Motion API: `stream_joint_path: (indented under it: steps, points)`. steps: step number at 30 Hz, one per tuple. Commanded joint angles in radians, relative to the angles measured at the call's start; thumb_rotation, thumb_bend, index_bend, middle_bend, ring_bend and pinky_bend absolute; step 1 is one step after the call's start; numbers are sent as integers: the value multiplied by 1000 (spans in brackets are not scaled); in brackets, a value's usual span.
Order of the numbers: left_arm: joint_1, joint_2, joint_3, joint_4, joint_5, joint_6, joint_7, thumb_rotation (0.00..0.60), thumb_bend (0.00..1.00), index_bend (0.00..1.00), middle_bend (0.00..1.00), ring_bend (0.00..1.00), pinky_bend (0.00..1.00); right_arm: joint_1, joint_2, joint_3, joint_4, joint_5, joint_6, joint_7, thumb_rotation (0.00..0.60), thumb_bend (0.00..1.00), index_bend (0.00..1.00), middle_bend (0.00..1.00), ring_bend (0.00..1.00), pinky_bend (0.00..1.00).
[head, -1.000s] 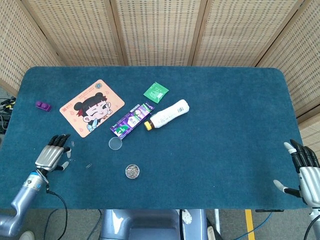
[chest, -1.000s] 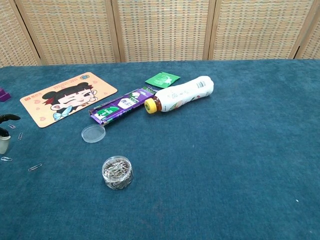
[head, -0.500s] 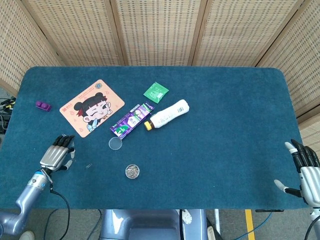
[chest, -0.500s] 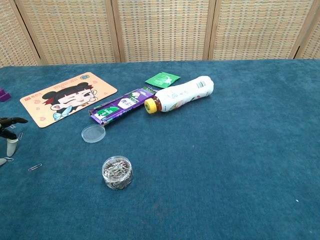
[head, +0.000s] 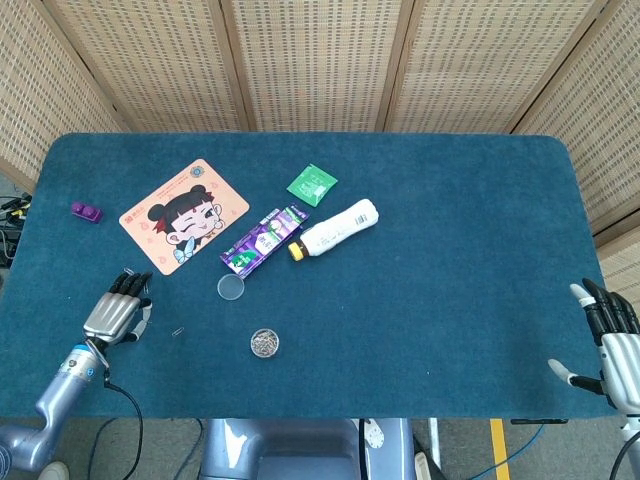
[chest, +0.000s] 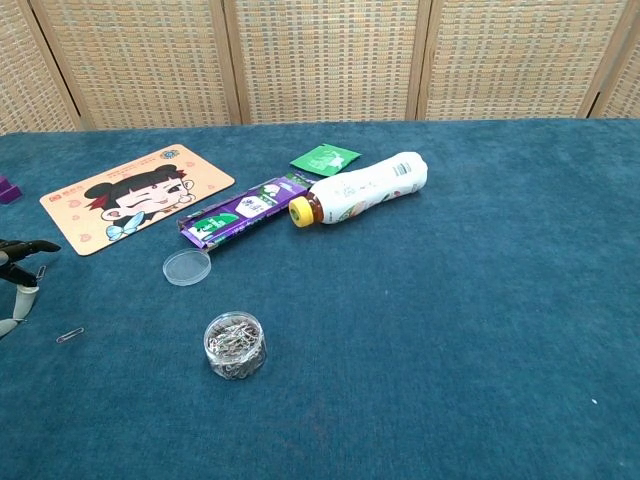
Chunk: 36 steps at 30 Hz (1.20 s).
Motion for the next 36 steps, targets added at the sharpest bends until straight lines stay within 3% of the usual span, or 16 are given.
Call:
stream_joint_path:
  steps: [1,7,12,18,23,26,36]
  points:
    - [1,-1,-2,1,-2,-1,1,600,408,761,0,0,0,0,0,0,0,0,0,1,600,0,0,0,0,0]
    - [1,5,-7,-9,3,10,-3,600,420,765,0,0,0,0,0,0,0,-1,0,1,600,0,0,0,0,0]
    - [3,53,-34,-92,31,86,-58,600,424,768,0,0,0,0,1,1,1,3,0,2,600,0,0,0,0,0]
    - [-23,158,-75,-300,95,178,-78,600,450,769,0,0,0,2,-1,-1,-1,0,-4,-3,600,0,0,0,0,0]
    - [-68,188,-86,-442,124,153,28,600,453,769,0,0,0,2,-2,-2,-2,-2,-3,-9,600,0,0,0,0,0]
    - [-127,148,-98,-543,109,71,162,600,453,769,0,0,0,3,-2,0,0,3,-5,-6,600,0,0,0,0,0]
    - [-197,23,-111,-573,-37,-54,397,600,456,769,0,0,0,3,3,0,8,4,-9,20,600,0,0,0,0,0]
